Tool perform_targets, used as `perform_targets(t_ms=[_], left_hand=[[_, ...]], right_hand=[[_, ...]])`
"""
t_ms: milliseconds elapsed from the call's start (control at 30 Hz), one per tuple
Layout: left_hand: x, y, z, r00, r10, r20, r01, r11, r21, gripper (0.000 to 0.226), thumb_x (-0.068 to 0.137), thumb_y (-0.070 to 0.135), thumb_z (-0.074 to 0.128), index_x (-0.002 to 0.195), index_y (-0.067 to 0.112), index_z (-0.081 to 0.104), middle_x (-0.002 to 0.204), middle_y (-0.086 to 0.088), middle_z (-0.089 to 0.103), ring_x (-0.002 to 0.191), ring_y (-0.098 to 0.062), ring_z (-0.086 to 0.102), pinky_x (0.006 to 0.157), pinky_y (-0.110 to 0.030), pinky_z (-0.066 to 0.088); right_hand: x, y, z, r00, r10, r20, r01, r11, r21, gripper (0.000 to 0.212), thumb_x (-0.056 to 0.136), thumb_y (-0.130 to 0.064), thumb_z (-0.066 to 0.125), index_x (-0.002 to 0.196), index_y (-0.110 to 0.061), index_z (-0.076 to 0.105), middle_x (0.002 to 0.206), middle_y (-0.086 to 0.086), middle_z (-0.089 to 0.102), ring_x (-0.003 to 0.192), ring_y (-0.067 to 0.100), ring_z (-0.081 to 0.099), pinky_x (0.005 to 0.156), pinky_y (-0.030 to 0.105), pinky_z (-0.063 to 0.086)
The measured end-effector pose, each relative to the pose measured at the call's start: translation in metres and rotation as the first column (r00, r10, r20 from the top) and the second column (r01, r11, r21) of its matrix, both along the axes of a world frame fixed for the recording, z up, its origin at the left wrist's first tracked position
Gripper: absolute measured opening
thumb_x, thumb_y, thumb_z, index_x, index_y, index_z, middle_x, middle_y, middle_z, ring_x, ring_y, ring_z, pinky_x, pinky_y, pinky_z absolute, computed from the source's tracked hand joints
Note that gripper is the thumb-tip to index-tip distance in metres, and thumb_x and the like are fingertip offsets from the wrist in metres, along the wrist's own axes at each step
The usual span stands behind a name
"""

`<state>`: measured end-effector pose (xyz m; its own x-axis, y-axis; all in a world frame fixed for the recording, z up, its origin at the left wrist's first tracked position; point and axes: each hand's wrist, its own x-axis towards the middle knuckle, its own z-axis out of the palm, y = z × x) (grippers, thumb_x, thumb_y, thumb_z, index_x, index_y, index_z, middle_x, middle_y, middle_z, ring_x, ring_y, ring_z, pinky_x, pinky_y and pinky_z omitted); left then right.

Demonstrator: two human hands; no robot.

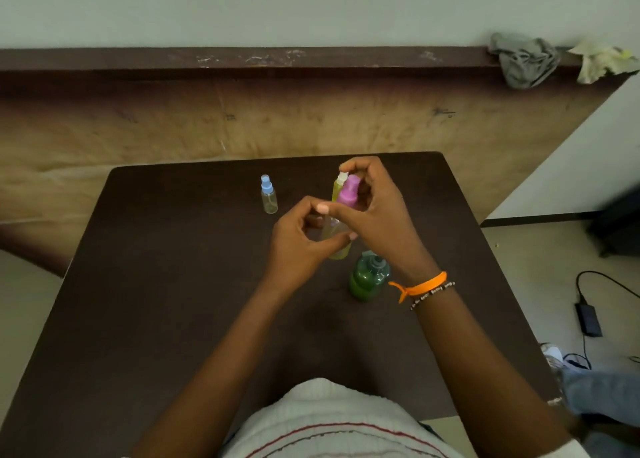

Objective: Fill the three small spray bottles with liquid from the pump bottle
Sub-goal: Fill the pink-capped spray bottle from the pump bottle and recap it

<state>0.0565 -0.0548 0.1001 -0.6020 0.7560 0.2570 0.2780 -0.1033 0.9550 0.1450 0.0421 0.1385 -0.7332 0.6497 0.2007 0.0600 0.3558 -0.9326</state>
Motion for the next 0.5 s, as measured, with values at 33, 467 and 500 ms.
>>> perform_targets(t_ms=[33,467,500], left_hand=[[0.001,0.000,0.000,1.000,0.009,0.009,-0.009,1.000,0.001,0.034,0.061,0.034,0.076,0.088,0.019,0.062,0.083,0.002,0.064,0.076,-0.014,0.057,0.069,-0.031,0.047],[0.006,0.001,-0.002,1.000,0.013,0.029,-0.012,1.000,-0.004,0.039,0.063,0.037,0.077,0.096,0.027,0.061,0.092,0.010,0.067,0.086,-0.009,0.063,0.077,-0.027,0.051],[0.006,0.001,-0.002,0.999,0.015,0.043,-0.014,1.000,-0.007,0.041,0.062,0.038,0.077,0.098,0.025,0.062,0.094,0.007,0.067,0.087,-0.012,0.064,0.078,-0.030,0.053]], right_hand=[[0.000,0.000,0.000,0.999,-0.010,-0.040,0.009,0.999,-0.031,0.054,0.072,-0.012,0.082,0.115,-0.019,0.050,0.088,-0.006,0.059,0.080,0.007,0.057,0.076,0.032,0.052],[0.013,0.008,0.006,0.994,0.068,-0.088,-0.075,0.994,-0.079,0.060,0.079,-0.008,0.073,0.130,-0.015,0.042,0.094,-0.004,0.063,0.093,0.014,0.064,0.089,0.046,0.052],[0.015,0.010,0.006,0.988,0.125,-0.094,-0.137,0.983,-0.125,0.060,0.084,-0.003,0.067,0.135,-0.014,0.038,0.100,-0.001,0.067,0.099,0.013,0.065,0.092,0.043,0.053]])
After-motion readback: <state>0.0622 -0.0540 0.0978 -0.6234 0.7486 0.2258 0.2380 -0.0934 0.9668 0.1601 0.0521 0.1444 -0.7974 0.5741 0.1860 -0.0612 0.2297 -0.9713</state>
